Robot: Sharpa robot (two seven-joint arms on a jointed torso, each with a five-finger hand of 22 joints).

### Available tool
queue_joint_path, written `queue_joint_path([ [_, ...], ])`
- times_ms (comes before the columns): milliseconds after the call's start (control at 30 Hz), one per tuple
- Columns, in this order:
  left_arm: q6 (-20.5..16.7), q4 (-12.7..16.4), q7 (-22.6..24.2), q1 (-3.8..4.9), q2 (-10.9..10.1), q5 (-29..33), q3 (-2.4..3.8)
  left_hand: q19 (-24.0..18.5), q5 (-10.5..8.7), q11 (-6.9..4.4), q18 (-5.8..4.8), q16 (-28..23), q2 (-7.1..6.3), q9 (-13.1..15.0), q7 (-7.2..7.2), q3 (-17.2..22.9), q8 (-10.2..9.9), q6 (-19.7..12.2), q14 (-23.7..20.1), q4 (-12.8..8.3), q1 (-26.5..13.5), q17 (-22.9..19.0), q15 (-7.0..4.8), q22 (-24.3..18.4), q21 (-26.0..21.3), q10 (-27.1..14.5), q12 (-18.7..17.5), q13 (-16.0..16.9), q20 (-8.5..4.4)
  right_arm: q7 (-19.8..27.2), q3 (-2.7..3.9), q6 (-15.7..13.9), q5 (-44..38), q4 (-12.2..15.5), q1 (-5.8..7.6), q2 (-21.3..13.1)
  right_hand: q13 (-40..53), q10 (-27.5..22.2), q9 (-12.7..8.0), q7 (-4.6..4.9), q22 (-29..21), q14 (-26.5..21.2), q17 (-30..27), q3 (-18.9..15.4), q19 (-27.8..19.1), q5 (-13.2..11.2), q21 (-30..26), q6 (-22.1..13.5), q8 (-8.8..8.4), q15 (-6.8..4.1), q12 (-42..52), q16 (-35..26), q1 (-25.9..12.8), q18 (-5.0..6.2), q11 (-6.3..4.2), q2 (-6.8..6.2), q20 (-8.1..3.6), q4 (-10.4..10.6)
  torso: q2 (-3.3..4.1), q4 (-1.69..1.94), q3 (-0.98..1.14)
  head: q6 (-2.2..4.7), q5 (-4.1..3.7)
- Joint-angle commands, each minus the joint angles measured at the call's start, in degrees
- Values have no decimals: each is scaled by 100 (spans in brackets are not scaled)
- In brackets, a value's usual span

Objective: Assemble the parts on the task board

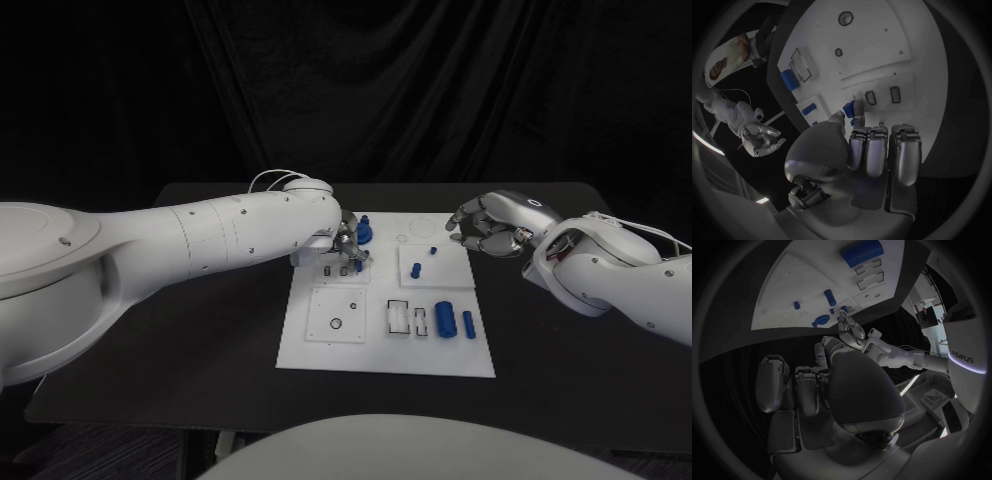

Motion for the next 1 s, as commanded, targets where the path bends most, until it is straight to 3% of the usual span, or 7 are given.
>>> queue_joint_path([
  [33, 99, 7, 63, -16, 3, -9, 6, 603, 70, -47, -35, 15, -48, 14, 3, 70, -49, 58, 606, -21, 52, 1509, -25, 1509, -20, 604, 13, 1493, -28, -116, 4, 50, -5, -7, -15, 8, 1509, 586, -8, 37, 1091, 592, 1509, 21, -15, 38, -29, 9, 15, 40, 15, 14, -9, -42, 38, 35, 28, 2, 4, -2, -3, 0, 0],
  [233, 115, 10, 57, -17, -1, -9, 6, 603, 326, -60, -35, 15, -103, 57, -12, 206, -127, 102, 606, -86, 102, 1509, -39, 1509, -20, 604, 13, 1493, -41, -121, 4, 63, -5, -14, -16, 18, 1509, 586, -9, 38, 1089, 592, 1509, 23, -19, 38, -36, 9, 15, 41, 15, 14, -9, -40, 39, 37, 29, 1, -1, 2, 2, 0, 3],
  [333, 118, 10, 59, -17, -4, -9, 6, 603, 545, -74, -35, 15, -164, 111, -26, 348, -176, 128, 606, -142, 139, 1509, -51, 1509, -20, 604, 13, 1493, -53, -126, 4, 70, -5, -17, -17, 20, 1509, 586, -9, 38, 1089, 592, 1509, 23, -19, 38, -36, 9, 15, 41, 15, 14, -9, -40, 39, 37, 29, 1, -1, 2, 1, 0, 9],
  [433, 107, 14, 66, -18, -13, -9, 6, 603, 602, -79, -35, 15, -188, 132, -31, 410, -195, 133, 606, -166, 154, 1509, -56, 1509, -20, 604, 13, 1493, -57, -132, 4, 77, -5, -19, -17, 20, 1509, 586, -9, 38, 1086, 592, 1509, 26, -23, 39, -43, 9, 15, 42, 15, 14, -8, -38, 40, 39, 30, 0, -1, 3, -1, 0, 6],
  [633, 72, 25, 75, -18, -36, -9, 6, 603, 1066, -93, -35, 15, -371, 250, -38, 876, -310, 159, 606, -272, 158, 1509, -72, 1509, -20, 604, 13, 1493, -76, -144, 4, 86, -5, -30, -20, 22, 1509, 586, -10, 40, 1085, 592, 1509, 32, -24, 41, -46, 11, 15, 44, 15, 14, -11, -38, 42, 48, 32, 2, -1, 1, -3, 0, 5],
  [1000, -18, 88, 62, -18, -121, -9, 6, 603, 1333, -96, -35, 15, -618, 415, -41, 1456, -399, 211, 606, -350, -10, 1509, -76, 1509, -20, 604, 13, 1493, -81, -172, 4, 112, -5, -35, -23, 11, 1509, 586, -12, 43, 1081, 592, 1509, 41, -30, 43, -58, 14, 16, 46, 15, 14, -18, -34, 46, 64, 36, 8, -3, -4, -4, 0, 31],
])
